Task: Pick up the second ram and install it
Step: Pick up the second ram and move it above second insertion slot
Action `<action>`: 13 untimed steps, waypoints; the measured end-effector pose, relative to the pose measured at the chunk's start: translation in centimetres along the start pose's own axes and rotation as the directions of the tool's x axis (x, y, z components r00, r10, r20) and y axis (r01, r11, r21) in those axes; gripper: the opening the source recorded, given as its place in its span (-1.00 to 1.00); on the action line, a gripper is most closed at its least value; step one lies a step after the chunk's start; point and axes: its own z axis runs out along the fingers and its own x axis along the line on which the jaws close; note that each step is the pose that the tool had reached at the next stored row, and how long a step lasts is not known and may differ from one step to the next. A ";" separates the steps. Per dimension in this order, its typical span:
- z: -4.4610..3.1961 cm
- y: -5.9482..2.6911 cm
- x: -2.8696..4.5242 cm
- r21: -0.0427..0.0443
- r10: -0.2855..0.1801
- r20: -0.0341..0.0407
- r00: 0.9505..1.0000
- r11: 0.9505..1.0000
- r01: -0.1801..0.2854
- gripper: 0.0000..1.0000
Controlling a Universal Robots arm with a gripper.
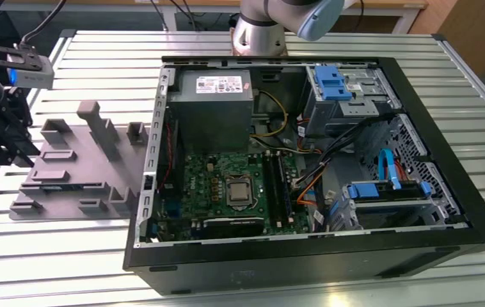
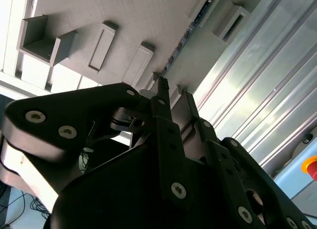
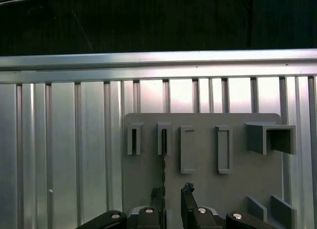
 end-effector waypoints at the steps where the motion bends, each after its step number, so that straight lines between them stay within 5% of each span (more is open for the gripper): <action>1: 0.35 0.00 0.00 0.000 0.000 0.000 1.000 1.000 0.000 -0.40; 13: 0.87 -0.01 0.01 0.000 0.000 0.000 1.000 1.000 0.000 -0.40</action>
